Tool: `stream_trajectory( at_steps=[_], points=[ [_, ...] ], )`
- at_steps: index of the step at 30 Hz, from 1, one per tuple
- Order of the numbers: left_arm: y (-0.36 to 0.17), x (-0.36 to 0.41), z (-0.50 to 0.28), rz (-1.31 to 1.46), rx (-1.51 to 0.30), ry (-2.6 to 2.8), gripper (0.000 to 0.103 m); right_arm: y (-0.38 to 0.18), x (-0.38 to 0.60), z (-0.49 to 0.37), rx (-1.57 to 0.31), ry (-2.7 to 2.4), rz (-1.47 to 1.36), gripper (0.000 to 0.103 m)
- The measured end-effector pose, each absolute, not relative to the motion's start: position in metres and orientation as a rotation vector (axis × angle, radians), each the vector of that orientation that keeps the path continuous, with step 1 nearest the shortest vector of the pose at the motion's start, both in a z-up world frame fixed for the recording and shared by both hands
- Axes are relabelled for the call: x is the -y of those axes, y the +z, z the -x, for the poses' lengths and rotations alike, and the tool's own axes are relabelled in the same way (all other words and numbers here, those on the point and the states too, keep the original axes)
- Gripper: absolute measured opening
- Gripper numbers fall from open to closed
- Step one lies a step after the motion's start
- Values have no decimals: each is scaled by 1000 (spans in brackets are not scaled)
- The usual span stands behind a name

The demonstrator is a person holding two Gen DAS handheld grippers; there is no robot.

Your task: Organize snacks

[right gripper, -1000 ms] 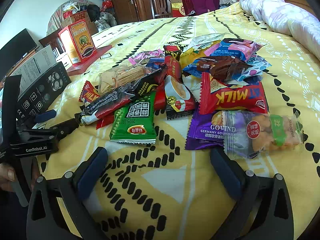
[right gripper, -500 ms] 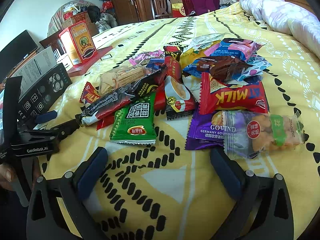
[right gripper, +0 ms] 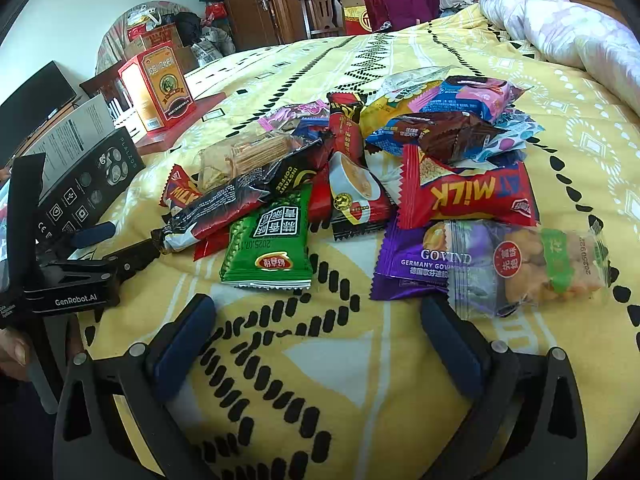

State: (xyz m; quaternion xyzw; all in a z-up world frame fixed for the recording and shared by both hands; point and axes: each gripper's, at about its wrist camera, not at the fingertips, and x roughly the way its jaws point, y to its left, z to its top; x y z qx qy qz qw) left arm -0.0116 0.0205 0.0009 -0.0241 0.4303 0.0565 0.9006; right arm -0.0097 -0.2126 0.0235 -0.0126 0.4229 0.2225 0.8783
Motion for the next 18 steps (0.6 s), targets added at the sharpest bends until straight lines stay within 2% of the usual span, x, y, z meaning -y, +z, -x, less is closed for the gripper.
stream_trajectory(
  at_steps=[18],
  points=[
    [1, -21, 11, 50, -891, 116, 103, 23, 214, 9, -881, 468, 21, 103]
  ],
)
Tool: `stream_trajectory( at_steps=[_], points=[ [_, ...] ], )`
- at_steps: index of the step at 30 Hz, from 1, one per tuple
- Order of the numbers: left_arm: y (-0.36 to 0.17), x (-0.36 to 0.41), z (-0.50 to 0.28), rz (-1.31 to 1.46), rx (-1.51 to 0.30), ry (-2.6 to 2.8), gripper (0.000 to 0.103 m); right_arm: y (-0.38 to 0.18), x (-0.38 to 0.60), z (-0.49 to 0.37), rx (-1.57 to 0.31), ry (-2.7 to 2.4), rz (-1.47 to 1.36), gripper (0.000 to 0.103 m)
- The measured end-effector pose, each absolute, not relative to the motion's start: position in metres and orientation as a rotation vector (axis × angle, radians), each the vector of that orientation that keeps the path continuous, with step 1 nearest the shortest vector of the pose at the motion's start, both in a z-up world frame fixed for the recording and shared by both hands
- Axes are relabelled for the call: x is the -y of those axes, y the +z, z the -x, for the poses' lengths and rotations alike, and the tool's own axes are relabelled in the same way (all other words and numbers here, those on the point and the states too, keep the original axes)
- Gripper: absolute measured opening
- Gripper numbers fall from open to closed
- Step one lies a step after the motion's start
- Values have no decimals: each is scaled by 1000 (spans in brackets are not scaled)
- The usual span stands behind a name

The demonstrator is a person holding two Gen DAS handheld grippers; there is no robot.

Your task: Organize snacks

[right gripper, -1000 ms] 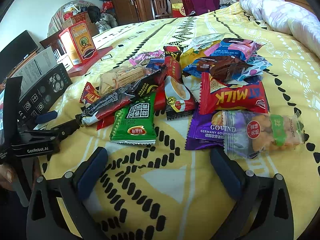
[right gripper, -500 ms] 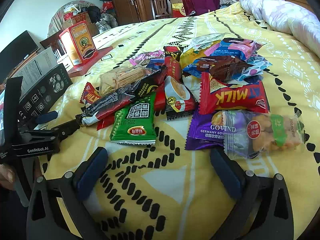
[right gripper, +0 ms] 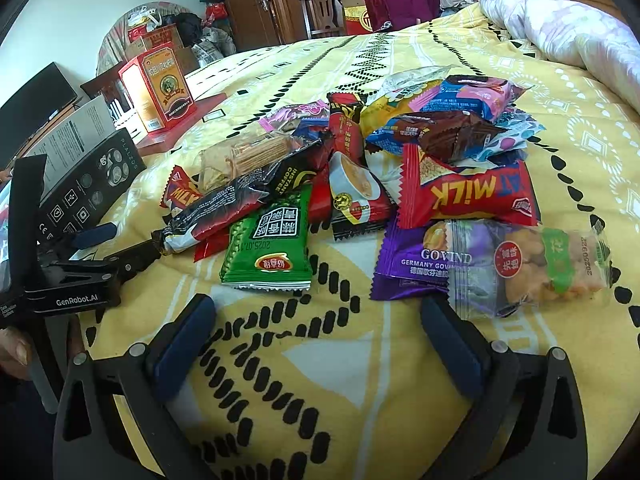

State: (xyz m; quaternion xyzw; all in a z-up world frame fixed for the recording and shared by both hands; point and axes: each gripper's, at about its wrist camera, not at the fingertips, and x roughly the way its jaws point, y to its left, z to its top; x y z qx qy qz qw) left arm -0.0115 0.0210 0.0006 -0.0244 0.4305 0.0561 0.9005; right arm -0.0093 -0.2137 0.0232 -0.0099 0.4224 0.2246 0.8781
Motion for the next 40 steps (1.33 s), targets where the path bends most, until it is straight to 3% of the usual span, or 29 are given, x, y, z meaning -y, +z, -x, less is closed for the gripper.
stream_trajectory(
  at_steps=[40],
  points=[
    [0, -21, 12, 51, -887, 114, 103, 25, 212, 10, -879, 472, 13, 103]
  ],
)
